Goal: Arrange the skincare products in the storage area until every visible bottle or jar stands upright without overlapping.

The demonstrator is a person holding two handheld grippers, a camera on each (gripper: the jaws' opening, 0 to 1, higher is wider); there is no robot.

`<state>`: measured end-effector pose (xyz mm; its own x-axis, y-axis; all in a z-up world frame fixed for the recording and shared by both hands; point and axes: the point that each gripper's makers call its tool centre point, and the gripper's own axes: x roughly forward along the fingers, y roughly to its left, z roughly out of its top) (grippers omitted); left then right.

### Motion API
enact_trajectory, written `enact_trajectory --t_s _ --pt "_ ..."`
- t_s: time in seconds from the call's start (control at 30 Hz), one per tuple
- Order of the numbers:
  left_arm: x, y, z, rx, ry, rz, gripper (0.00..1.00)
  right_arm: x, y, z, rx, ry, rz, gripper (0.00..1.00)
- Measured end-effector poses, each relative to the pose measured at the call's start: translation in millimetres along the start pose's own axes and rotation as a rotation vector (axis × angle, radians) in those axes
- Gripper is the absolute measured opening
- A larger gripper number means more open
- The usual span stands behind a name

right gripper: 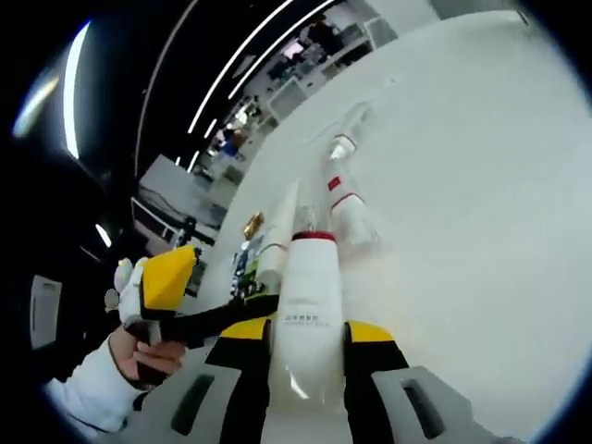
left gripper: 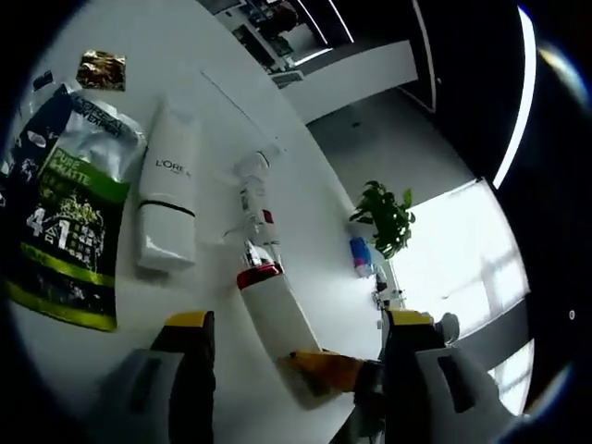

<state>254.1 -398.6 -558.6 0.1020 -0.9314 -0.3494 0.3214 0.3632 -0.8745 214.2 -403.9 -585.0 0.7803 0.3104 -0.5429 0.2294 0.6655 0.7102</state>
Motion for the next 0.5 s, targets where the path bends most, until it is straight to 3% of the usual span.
enact_trajectory --t_s 0.43,0.5 --pt "12 18.9 -3.9 -0.083 -0.018 0.07 0.48 -5 2 -1.4 0.097 -0.024 0.066 0.22" --pt "14 19.5 -5.1 -0.097 -0.023 0.074 0.45 -3 0 -5.3 0.037 -0.001 0.044 0.22"
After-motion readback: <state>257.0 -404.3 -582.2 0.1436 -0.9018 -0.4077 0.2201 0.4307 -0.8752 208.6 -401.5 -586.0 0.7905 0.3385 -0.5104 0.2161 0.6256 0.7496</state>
